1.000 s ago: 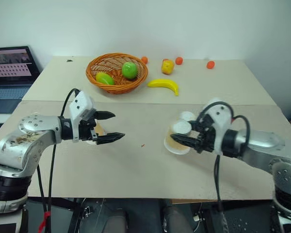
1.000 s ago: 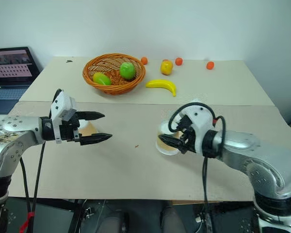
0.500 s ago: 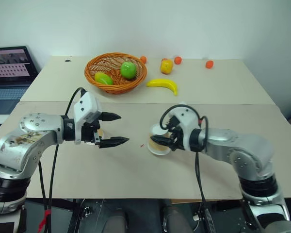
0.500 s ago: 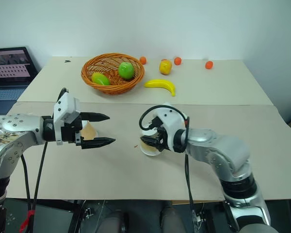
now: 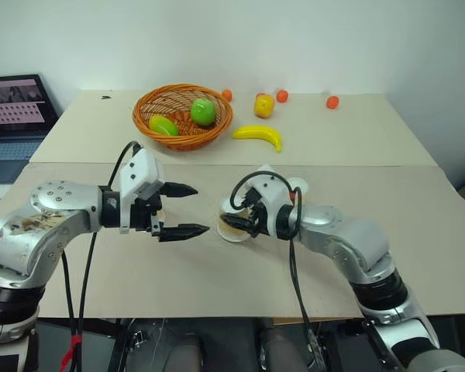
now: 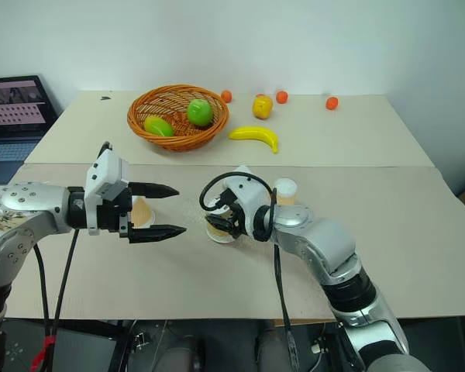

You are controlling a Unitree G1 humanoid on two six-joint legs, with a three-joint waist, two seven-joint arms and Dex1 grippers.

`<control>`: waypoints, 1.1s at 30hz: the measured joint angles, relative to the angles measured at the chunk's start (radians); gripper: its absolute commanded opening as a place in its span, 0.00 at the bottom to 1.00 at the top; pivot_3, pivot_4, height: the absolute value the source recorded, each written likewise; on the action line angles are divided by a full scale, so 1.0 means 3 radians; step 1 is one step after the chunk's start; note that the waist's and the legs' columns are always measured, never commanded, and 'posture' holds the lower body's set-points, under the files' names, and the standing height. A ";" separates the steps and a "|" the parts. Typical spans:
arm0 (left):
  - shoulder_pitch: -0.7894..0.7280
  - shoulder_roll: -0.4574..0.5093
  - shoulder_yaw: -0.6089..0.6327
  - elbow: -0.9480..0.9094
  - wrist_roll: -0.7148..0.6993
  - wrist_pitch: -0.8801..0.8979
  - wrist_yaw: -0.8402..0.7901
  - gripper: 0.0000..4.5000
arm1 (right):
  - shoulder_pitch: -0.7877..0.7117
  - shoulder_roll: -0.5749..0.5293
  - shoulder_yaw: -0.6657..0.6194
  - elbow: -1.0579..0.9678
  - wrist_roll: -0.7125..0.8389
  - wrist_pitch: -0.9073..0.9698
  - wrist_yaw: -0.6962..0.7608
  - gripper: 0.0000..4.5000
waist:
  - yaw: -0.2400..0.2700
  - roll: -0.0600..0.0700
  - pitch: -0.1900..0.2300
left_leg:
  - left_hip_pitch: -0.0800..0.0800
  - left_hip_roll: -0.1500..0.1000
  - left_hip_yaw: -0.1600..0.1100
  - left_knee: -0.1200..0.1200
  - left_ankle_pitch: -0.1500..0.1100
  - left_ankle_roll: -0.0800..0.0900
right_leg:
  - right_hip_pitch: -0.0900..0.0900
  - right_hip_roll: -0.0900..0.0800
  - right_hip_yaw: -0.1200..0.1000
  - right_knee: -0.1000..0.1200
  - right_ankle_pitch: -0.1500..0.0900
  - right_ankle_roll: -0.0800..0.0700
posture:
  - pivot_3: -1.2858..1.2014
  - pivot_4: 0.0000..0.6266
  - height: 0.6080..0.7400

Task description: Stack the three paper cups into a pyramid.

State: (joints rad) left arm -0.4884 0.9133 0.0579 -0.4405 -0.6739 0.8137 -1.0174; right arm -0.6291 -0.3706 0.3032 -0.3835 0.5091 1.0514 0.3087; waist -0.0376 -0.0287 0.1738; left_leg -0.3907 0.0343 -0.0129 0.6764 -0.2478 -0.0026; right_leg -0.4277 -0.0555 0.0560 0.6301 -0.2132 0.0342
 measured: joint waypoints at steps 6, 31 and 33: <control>-0.0054 0.0006 -0.0009 0.0002 0.0001 -0.0001 -0.0047 1.00 | 0.0105 0.0065 0.0003 -0.0001 -0.0079 -0.0015 0.0060 0.84 | -0.0010 0.0000 0.0000 | 0.0000 0.0000 0.0000 0.0000 0.0000 0.0000 | 0.0000 0.0000 0.0000 0.0000 0.0000 -0.0001 | 0.52 0.24 0.98; -0.0052 0.0182 -0.0135 0.0167 0.0045 -0.0115 -0.0314 1.00 | -0.0361 0.0021 -0.1866 -0.0453 0.1044 0.1122 0.0007 0.98 | -0.0001 0.0001 0.0001 | -0.0001 -0.0001 0.0000 -0.0003 0.0000 0.0000 | -0.0001 -0.0001 0.0000 -0.0001 0.0000 -0.0001 | 0.52 0.24 0.98; -0.0068 0.0180 -0.0141 0.0204 0.0045 -0.0122 -0.0328 1.00 | -0.0337 -0.0329 -0.1986 -0.0455 0.1071 0.1164 0.0066 0.98 | 0.0006 0.0002 0.0002 | -0.0005 -0.0003 0.0001 -0.0003 0.0000 0.0000 | -0.0004 -0.0004 0.0000 -0.0004 0.0000 0.0000 | 0.52 0.24 0.98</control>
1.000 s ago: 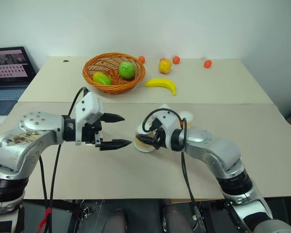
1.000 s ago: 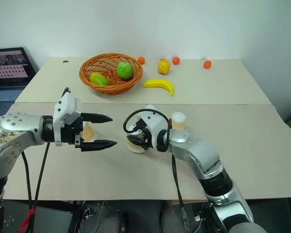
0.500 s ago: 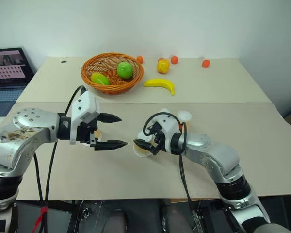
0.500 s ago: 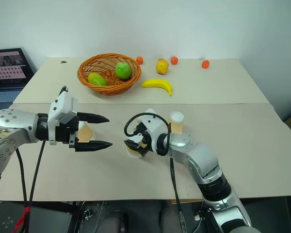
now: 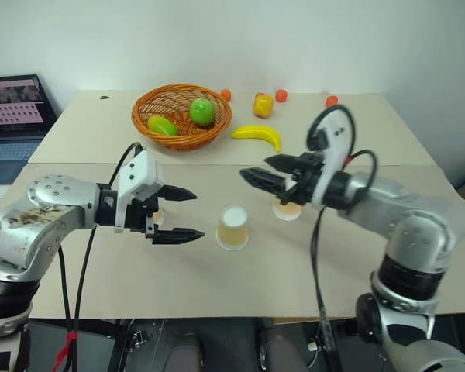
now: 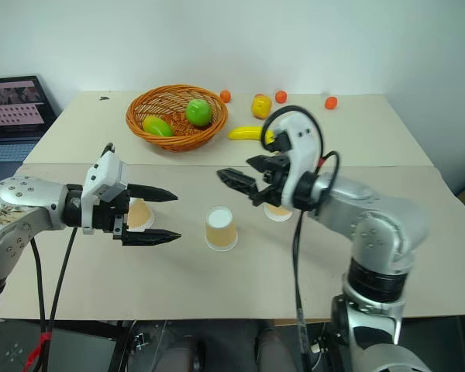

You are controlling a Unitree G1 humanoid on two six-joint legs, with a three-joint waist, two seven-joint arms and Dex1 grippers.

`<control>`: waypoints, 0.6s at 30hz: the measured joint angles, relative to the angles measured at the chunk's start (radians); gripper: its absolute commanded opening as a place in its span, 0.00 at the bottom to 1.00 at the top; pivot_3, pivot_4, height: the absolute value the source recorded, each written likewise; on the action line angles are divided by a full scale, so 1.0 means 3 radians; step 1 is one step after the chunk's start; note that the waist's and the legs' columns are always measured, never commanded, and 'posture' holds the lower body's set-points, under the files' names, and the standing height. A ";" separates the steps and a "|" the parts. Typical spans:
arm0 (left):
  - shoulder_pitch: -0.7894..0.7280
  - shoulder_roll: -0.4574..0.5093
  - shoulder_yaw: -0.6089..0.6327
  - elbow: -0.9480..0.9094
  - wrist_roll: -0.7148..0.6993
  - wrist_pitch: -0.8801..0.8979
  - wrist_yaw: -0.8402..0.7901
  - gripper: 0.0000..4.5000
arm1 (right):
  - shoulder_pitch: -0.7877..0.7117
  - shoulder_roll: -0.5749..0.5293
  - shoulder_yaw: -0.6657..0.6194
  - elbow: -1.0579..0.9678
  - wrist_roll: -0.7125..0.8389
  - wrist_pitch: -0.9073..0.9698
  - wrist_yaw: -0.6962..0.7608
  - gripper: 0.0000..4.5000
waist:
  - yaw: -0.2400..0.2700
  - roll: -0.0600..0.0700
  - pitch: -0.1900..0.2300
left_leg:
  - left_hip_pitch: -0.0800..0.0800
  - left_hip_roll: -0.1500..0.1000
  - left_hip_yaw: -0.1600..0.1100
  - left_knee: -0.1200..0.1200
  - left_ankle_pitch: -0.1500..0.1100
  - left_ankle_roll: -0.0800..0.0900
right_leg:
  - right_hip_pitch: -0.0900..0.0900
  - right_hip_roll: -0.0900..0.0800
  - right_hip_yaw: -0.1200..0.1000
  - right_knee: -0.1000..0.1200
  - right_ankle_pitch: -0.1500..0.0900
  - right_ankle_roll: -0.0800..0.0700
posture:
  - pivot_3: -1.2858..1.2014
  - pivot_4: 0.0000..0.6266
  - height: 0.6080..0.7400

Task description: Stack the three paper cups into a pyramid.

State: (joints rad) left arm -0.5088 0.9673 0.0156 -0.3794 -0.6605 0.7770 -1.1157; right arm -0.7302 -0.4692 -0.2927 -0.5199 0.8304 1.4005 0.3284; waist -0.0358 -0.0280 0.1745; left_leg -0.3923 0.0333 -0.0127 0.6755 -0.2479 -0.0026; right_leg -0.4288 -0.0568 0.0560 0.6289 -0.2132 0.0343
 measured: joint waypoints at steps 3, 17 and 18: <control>-0.0013 0.0033 -0.0003 -0.0004 -0.0018 -0.0008 -0.0079 1.00 | 0.0342 -0.0749 -0.0156 -0.0036 -0.0104 -0.0187 0.0235 0.98 | 0.0027 -0.0001 0.0000 | -0.0003 -0.0001 0.0001 -0.0002 -0.0003 0.0006 | 0.0001 -0.0001 0.0000 -0.0007 -0.0004 0.0006 | 0.52 0.24 0.98; 0.0030 0.0154 0.0100 -0.0002 -0.0032 -0.0053 -0.0226 1.00 | 0.2337 -0.1119 -0.0359 0.0135 -0.0926 -0.1920 0.1067 0.98 | -0.0032 -0.0005 0.0000 | 0.0023 -0.0001 0.0037 0.0007 -0.0014 0.0021 | 0.0014 0.0002 0.0037 0.0001 -0.0016 0.0043 | 0.52 0.24 0.98; 0.0018 0.0140 0.0096 -0.0006 -0.0034 -0.0045 -0.0213 1.00 | 0.2335 -0.1098 -0.0308 0.0180 -0.0999 -0.2052 0.1067 0.98 | -0.0032 -0.0005 0.0000 | 0.0025 -0.0001 0.0037 0.0008 -0.0014 0.0021 | 0.0015 0.0003 0.0037 0.0002 -0.0016 0.0043 | 0.52 0.24 0.98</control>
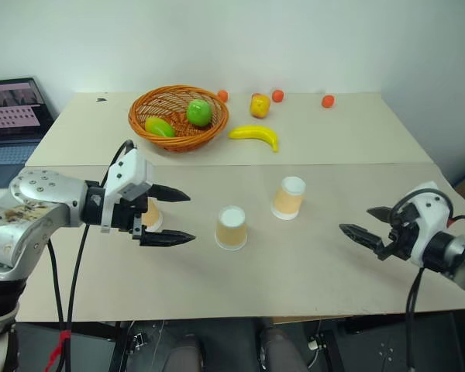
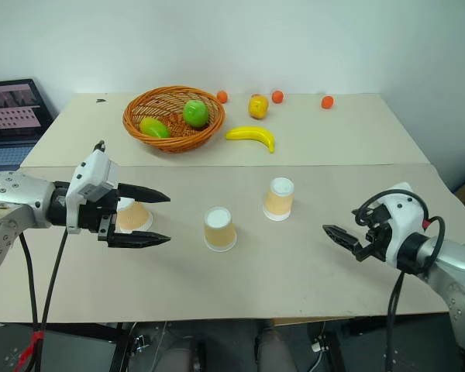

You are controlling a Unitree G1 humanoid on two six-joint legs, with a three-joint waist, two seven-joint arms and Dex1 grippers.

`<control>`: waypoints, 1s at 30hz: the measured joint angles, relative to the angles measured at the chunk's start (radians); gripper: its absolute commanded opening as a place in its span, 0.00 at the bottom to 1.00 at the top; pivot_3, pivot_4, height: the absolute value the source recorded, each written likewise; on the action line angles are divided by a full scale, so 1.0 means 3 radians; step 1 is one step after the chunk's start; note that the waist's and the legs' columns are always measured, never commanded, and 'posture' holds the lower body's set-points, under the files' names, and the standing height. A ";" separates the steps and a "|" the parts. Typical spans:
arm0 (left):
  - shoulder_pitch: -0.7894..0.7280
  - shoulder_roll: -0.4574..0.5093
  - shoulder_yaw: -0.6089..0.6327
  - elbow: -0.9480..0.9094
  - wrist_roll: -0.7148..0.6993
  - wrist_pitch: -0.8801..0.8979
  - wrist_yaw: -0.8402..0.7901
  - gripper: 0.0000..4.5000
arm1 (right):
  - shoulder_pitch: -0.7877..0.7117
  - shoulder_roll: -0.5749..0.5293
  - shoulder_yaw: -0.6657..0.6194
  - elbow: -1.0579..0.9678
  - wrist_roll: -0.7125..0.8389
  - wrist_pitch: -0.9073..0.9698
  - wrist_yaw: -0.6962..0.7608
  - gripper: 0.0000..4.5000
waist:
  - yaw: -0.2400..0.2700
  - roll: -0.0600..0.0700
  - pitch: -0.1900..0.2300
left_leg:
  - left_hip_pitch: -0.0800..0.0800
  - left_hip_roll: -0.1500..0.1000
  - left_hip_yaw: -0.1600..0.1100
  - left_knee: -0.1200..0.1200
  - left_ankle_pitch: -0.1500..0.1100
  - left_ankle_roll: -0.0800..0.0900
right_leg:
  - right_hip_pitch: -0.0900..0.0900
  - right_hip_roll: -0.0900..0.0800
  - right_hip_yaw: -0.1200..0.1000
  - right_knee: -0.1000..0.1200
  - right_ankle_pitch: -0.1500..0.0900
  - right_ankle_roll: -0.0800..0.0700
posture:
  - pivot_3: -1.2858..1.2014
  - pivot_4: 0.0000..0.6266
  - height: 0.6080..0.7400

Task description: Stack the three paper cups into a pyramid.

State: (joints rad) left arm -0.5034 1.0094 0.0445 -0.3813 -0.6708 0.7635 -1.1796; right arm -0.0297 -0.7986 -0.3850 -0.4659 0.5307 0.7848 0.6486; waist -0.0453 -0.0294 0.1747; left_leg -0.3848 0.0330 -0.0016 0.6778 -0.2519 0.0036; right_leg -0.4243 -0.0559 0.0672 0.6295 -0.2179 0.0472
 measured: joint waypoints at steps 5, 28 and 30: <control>-0.0005 -0.0047 0.0007 -0.0039 -0.0021 0.0060 0.0088 1.00 | -0.0119 0.0079 0.0231 0.0206 -0.0194 -0.0283 0.0000 0.98 | -0.0002 -0.0002 -0.0001 | -0.0001 0.0002 0.0000 -0.0001 0.0000 0.0000 | -0.0001 0.0004 0.0003 -0.0001 0.0000 0.0000 | 0.52 0.24 0.98; -0.0031 -0.0201 -0.0011 -0.0333 -0.0257 0.0294 0.0427 1.00 | -0.1434 0.0569 0.1303 0.1635 -0.0774 -0.1079 0.0298 0.98 | 0.0008 -0.0006 0.0002 | -0.0009 0.0000 0.0002 -0.0002 0.0000 0.0000 | -0.0009 0.0003 0.0005 -0.0003 0.0015 -0.0024 | 0.52 0.24 0.98; -0.0031 -0.0201 -0.0011 -0.0333 -0.0257 0.0294 0.0429 1.00 | -0.1498 0.0590 0.1312 0.1733 -0.0803 -0.1135 0.0320 0.98 | 0.0007 -0.0006 0.0002 | -0.0009 0.0000 0.0001 -0.0002 0.0000 0.0000 | -0.0009 0.0003 0.0004 -0.0002 0.0016 -0.0025 | 0.52 0.24 0.98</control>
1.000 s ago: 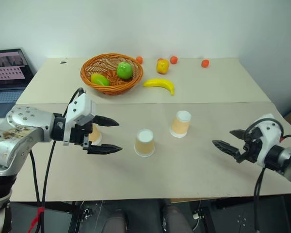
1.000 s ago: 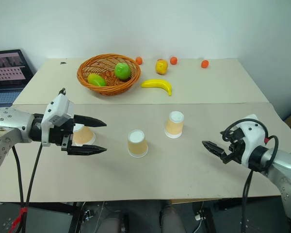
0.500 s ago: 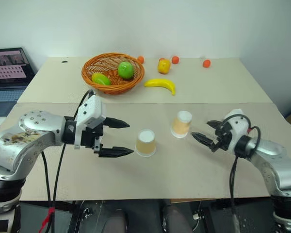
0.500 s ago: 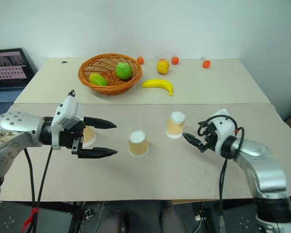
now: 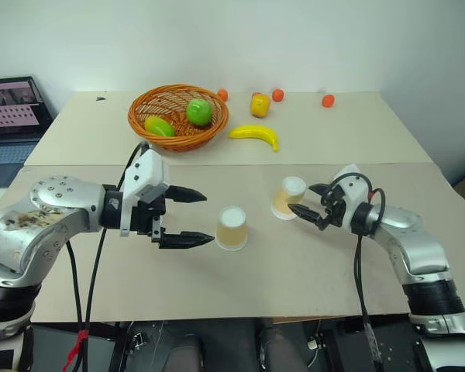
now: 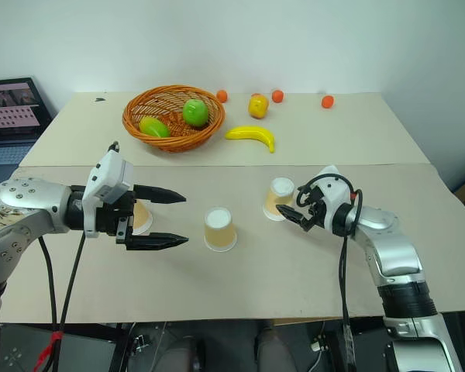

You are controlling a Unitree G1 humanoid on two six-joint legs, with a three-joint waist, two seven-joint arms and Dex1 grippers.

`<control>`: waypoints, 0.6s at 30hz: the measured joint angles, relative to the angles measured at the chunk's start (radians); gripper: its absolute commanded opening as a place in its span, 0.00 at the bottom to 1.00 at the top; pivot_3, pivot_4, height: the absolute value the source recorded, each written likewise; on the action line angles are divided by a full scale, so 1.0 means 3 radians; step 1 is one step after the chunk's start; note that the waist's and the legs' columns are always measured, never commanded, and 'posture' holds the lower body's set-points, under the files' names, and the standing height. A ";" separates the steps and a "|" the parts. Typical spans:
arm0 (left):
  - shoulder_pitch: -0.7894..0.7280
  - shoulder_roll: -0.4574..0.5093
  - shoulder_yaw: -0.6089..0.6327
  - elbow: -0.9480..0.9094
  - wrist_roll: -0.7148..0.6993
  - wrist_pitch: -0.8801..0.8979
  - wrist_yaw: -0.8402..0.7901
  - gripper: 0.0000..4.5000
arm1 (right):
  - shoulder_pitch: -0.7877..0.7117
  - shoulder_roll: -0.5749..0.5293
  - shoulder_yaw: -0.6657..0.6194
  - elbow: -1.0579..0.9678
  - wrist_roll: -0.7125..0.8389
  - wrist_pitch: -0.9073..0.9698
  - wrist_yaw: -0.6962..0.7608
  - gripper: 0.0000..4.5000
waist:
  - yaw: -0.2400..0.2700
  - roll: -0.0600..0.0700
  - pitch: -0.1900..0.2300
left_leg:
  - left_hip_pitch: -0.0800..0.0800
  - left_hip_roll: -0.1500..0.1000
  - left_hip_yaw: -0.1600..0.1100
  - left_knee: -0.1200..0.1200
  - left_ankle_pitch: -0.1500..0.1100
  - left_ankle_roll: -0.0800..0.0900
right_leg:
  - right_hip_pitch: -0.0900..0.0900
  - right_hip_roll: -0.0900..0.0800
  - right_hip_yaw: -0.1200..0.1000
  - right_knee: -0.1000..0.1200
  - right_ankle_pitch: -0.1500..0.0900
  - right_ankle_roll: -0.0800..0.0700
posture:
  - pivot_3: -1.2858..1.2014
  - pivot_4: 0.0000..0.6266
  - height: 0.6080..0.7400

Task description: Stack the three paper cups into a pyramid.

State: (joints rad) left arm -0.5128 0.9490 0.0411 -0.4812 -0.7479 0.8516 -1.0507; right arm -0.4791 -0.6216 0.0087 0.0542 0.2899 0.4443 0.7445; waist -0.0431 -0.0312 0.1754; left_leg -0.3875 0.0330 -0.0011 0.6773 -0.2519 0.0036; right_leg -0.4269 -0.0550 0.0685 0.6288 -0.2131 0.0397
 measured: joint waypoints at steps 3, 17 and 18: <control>-0.0003 -0.0002 -0.0002 -0.0010 -0.0001 0.0000 0.0015 1.00 | -0.0241 0.0100 0.0086 0.0289 -0.0085 -0.0154 0.0085 0.98 | -0.0015 0.0000 0.0000 | 0.0001 0.0000 0.0000 0.0000 0.0000 0.0000 | 0.0000 0.0000 0.0001 0.0001 0.0002 -0.0002 | 0.52 0.24 0.98; -0.0001 -0.0002 -0.0001 -0.0027 -0.0004 0.0012 0.0067 1.00 | -0.0603 0.0304 0.0187 0.0810 -0.0241 -0.0452 0.0280 0.84 | 0.0000 0.0000 0.0000 | 0.0000 -0.0001 0.0000 0.0000 0.0000 0.0000 | 0.0000 -0.0001 0.0000 0.0000 0.0002 -0.0002 | 0.52 0.24 0.98; -0.0001 -0.0002 -0.0001 -0.0027 -0.0004 0.0012 0.0067 1.00 | -0.0603 0.0304 0.0187 0.0826 -0.0244 -0.0456 0.0281 0.77 | 0.0000 0.0001 0.0000 | 0.0000 0.0000 0.0000 0.0000 0.0000 0.0000 | 0.0000 -0.0001 0.0000 0.0001 0.0002 -0.0002 | 0.52 0.24 0.98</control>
State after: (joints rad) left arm -0.5131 0.9485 0.0407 -0.4893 -0.7490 0.8552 -1.0305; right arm -0.6600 -0.5303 0.0648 0.3020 0.2167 0.3074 0.8287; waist -0.0429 -0.0310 0.1755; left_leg -0.3875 0.0329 -0.0012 0.6774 -0.2519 0.0036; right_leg -0.4270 -0.0553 0.0685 0.6290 -0.2123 0.0389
